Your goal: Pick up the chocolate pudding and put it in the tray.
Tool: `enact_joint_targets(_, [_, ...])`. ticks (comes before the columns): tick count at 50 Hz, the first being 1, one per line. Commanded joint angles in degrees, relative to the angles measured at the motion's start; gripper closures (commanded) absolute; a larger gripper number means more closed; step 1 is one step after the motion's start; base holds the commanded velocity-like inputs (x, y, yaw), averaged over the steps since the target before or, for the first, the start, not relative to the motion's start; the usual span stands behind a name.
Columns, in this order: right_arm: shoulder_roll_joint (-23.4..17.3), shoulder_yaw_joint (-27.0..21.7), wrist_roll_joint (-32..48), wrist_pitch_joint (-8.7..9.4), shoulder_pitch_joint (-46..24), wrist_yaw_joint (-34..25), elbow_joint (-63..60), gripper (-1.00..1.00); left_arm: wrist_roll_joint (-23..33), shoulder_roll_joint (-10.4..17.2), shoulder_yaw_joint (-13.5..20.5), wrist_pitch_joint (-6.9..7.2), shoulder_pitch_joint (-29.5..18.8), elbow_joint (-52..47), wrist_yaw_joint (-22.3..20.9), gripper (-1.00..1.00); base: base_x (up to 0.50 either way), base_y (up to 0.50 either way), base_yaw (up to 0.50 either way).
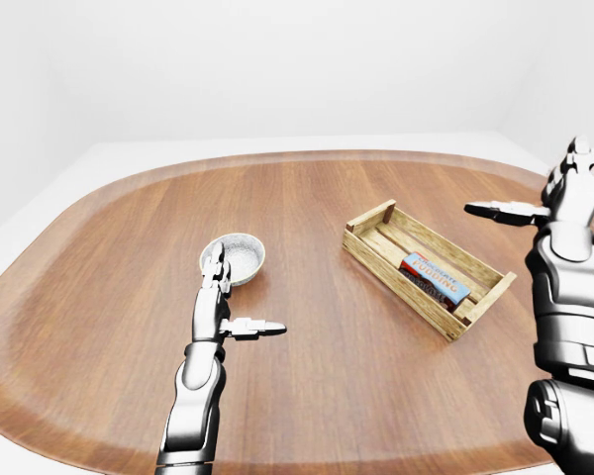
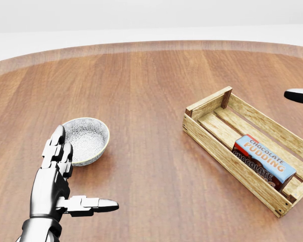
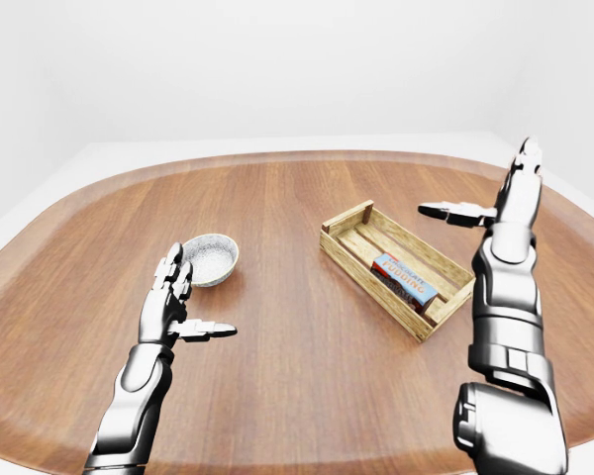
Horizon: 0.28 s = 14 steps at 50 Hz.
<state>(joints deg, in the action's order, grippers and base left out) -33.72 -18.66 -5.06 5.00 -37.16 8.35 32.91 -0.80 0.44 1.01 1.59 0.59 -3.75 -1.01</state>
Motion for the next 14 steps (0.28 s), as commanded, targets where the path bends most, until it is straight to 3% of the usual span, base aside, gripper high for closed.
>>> enact_joint_targets(1, [1.04, -4.95, -2.30, 0.00, 6.04, -2.21, -36.23, -1.00, 0.38, -0.02, -0.14, -1.38, -0.01, 1.68, -0.39, -1.00, 0.00, 0.00, 0.00])
enact_joint_targets(6, [1.16, -6.94, -4.79, 0.00, 6.14, -2.02, -50.76, -1.00, 0.37, -0.03, -0.21, -0.73, 0.12, 0.90, -0.33, -1.00, 0.00, 0.00, 0.00])
enact_joint_targets(12, [-1.53, -9.74, -9.97, 0.00, 3.68, -0.81, -66.71, -1.00, 0.27, 0.03, -0.06, -1.51, -0.12, 1.91, -0.37, -1.00, 0.00, 0.00, 0.00])
enact_joint_targets(14, [-2.25, -11.06, -12.64, 0.00, 2.72, -0.05, -70.08, -1.00, 0.30, 0.00, -0.16, -0.84, 0.04, 1.07, -0.31, -1.00, 0.00, 0.00, 0.00])
